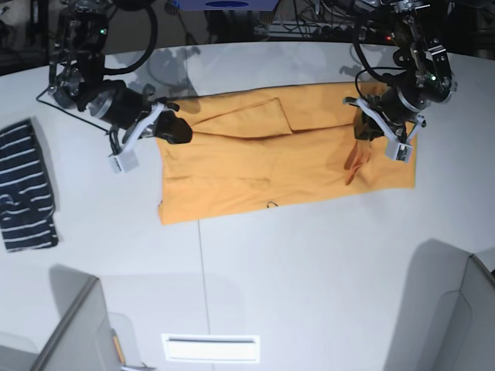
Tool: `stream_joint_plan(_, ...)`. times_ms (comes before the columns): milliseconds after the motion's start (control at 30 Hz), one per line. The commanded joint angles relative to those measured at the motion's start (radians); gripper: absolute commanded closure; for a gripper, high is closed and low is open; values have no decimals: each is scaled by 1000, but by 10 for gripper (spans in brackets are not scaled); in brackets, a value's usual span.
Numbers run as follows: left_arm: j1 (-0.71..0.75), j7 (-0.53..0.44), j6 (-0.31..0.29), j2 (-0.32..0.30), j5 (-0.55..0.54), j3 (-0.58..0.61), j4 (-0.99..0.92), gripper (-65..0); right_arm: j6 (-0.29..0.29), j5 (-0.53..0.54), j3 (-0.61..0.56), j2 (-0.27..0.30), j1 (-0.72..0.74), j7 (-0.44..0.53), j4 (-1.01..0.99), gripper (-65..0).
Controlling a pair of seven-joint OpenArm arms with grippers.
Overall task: Fold the T-shirt properly
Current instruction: 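Lift the folded end with the left gripper and fold it toward the right gripper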
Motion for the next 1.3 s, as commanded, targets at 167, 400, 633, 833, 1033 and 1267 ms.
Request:
stream_joint_plan(167, -35, -14, -4, 24, -12, 2, 16, 0, 3, 19, 1, 6, 9, 18, -22, 0)
stream_joint_plan(400, -118, 130, -3, 79, -5, -3, 10, 0, 3, 19, 1, 6, 10, 18, -22, 0)
stream_joint_plan(633, -118, 130, 91, 106, -15, 31, 13, 0, 3, 19, 3, 6, 12, 20, -22, 0)
stream_joint_plan(833, -95, 130, 94, 105, -15, 71, 19, 0, 3, 19, 3, 6, 24, 20, -22, 0)
stream_joint_plan(1033, -101, 130, 94, 106, -15, 74, 20, 0, 3, 19, 3, 6, 26, 20, -22, 0)
stream_joint_plan(1267, -117, 130, 95, 108, -15, 78, 17, 0, 3, 19, 1, 6, 26, 20, -22, 0)
